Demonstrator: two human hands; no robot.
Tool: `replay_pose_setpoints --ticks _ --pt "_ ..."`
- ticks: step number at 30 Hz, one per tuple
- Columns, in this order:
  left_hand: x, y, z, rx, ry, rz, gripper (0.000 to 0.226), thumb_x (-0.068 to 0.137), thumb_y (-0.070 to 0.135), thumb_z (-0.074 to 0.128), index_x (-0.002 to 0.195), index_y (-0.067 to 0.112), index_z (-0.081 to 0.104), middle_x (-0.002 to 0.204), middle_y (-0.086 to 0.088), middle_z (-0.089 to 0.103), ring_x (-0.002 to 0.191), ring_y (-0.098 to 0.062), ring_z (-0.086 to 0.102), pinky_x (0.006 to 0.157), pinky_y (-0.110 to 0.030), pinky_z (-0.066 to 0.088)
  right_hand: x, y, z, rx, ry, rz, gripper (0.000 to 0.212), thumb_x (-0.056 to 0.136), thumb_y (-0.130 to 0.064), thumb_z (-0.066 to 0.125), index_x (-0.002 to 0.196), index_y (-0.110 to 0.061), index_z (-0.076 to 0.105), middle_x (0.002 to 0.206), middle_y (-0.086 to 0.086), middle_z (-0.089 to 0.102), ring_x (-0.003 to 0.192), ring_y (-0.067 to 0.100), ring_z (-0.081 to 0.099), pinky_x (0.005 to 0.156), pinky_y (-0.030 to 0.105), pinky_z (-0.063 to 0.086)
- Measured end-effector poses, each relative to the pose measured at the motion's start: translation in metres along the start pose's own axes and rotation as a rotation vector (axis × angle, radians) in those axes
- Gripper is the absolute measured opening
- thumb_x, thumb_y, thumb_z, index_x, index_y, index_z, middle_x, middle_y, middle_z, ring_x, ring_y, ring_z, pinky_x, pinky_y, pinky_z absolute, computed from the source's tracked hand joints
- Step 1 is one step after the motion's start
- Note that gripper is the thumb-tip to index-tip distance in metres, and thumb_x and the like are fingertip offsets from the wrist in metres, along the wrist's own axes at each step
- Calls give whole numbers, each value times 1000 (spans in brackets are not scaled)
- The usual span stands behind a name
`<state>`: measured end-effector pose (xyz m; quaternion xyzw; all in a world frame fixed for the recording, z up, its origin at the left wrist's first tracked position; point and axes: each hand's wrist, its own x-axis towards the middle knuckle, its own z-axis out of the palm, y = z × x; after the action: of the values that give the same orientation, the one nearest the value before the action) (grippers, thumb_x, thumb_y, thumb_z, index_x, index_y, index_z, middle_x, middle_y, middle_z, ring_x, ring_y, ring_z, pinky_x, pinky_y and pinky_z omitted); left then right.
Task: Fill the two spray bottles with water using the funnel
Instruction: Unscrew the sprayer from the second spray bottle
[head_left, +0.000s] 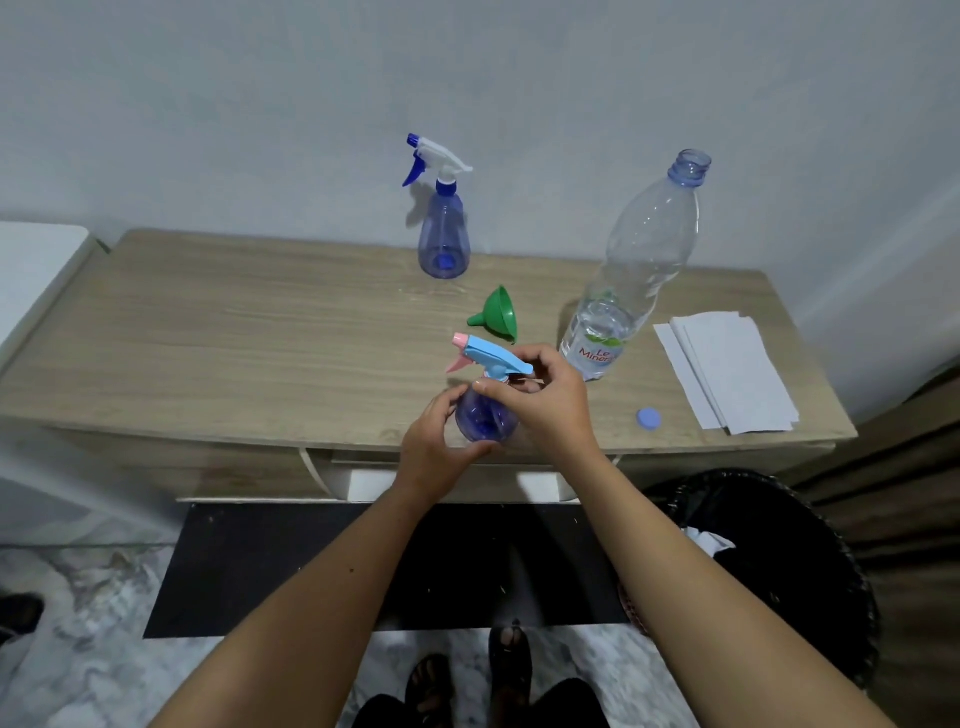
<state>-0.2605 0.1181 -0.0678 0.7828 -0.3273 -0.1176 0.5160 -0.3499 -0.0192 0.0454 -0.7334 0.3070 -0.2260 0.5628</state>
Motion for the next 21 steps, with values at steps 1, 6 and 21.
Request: replay_pose_setpoints --ticks 1,6,21 --pt "0 1 -1 4 -6 0 94 68 55 90 145 14 55 140 1 66 125 -15 65 102 -42 57 1 -1 1 -32 0 -16 50 68 -20 100 107 -14 70 99 1 76 85 8 74 78 25 62" --pt "3 1 -1 19 -28 -3 91 67 42 98 144 14 56 138 0 67 123 -16 65 102 -38 57 5 1 2 -178 -4 -79 37 77 -25 94 105 -16 71 91 0 74 76 2 68 70 18 56" --pt "6 0 -6 -140 -77 -89 89 63 57 95 137 25 58 131 12 69 123 -11 65 103 -46 56 8 -3 -14 -370 -127 -175 26 85 -10 86 99 -10 64 94 -4 70 78 -9 67 71 9 51"
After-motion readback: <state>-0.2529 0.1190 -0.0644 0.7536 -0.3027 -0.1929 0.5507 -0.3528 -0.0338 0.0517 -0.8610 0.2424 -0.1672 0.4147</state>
